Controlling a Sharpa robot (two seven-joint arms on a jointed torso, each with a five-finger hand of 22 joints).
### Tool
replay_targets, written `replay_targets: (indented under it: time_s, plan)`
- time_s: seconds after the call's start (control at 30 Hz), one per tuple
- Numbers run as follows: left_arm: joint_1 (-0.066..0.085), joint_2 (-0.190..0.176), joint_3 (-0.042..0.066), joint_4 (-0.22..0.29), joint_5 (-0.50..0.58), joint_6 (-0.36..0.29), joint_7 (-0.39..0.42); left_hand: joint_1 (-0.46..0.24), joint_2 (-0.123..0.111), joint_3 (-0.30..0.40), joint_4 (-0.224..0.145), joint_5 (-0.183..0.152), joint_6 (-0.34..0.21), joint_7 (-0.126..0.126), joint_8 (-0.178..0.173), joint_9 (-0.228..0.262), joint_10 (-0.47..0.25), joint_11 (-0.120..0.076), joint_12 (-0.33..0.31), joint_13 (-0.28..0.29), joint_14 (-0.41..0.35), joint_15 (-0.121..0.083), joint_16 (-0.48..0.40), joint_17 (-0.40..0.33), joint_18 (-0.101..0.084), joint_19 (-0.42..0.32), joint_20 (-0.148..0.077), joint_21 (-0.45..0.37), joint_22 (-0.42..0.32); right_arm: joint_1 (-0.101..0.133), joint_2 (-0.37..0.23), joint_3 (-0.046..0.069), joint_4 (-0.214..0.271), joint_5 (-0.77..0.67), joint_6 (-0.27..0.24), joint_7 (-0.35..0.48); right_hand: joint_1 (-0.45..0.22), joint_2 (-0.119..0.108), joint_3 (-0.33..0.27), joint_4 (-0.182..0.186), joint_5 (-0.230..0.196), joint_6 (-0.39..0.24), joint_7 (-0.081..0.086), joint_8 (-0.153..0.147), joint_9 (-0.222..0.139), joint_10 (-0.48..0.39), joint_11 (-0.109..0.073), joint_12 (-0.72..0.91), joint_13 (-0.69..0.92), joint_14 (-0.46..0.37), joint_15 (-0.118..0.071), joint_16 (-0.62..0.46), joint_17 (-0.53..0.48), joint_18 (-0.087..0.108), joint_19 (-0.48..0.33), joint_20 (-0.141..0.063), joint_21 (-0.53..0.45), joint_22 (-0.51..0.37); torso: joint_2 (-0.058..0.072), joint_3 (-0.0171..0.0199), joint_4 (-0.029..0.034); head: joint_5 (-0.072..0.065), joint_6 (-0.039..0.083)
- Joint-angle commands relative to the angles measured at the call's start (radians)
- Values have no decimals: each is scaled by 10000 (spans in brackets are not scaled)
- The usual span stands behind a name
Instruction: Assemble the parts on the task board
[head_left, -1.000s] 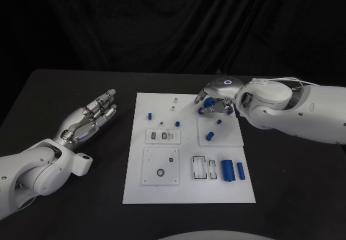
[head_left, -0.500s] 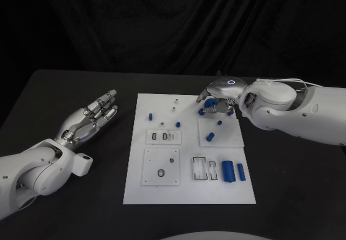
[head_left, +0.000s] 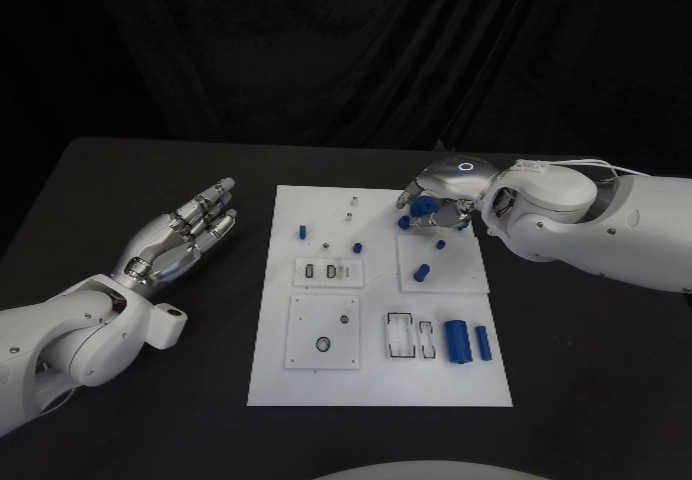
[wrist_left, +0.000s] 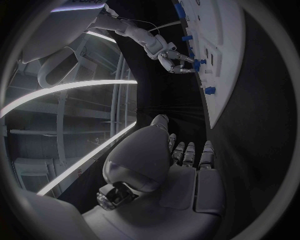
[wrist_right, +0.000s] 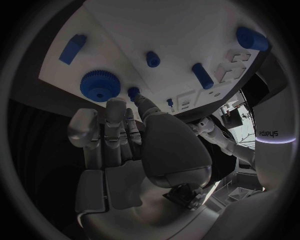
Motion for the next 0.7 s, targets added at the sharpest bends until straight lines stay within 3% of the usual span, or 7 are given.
replay_targets:
  time_s: [0.03,0.27,0.37,0.43,0.7]
  plan:
    - [16,25,9,-8,-23,175,1114,125,21,100,-13,44,-43,25,27,-2,-1,86,-34,-17,-4,94,-36,-16,96,-9,68,-61,-9,-57,8,3,-15,-16,-121,148,70,-36,74,-9,37,70,-4,35,12,77,-17,46,16,-23,-43,33,17,-138,3,-56,39,15,2,5,0,13,-22]
    - [15,23,8,-48,-23,216,1076,141,21,127,-28,47,-12,36,33,2,-1,93,-34,-17,-4,108,-36,-16,97,-9,83,-61,-9,-133,92,3,-135,-16,-80,184,234,-66,220,-120,51,102,7,23,41,78,-40,62,39,-72,-56,36,24,-132,-36,-70,15,11,-3,2,-12,9,-39]
    - [15,41,8,-70,-23,262,1037,152,9,186,-34,40,80,170,51,16,-1,53,-34,-17,-4,122,-36,-16,97,-9,121,-61,-9,-178,129,3,-191,-16,-111,233,281,-72,285,-148,52,164,10,41,63,118,-51,94,57,-94,-64,47,42,-136,-43,-74,23,39,-8,7,-6,0,-48]
    - [15,49,8,-79,-23,282,1020,151,-14,256,-28,38,241,402,79,36,-1,-41,-34,-17,-4,116,-36,-16,98,-9,143,-61,-9,-209,143,3,-209,-16,-167,276,295,-79,340,-152,53,227,21,59,85,179,-60,139,78,-88,-68,103,123,-144,-32,-82,54,98,-9,10,-2,2,-53]
    - [15,76,8,-150,-23,349,963,148,-14,269,-22,30,279,429,86,41,-1,-46,-34,-17,-4,126,-36,-16,99,-9,148,-61,-9,-305,230,3,-283,-16,-368,455,330,-111,739,-92,58,716,70,208,266,554,-155,394,163,-23,-131,392,504,-200,68,-133,267,454,-15,2,-25,45,-105]
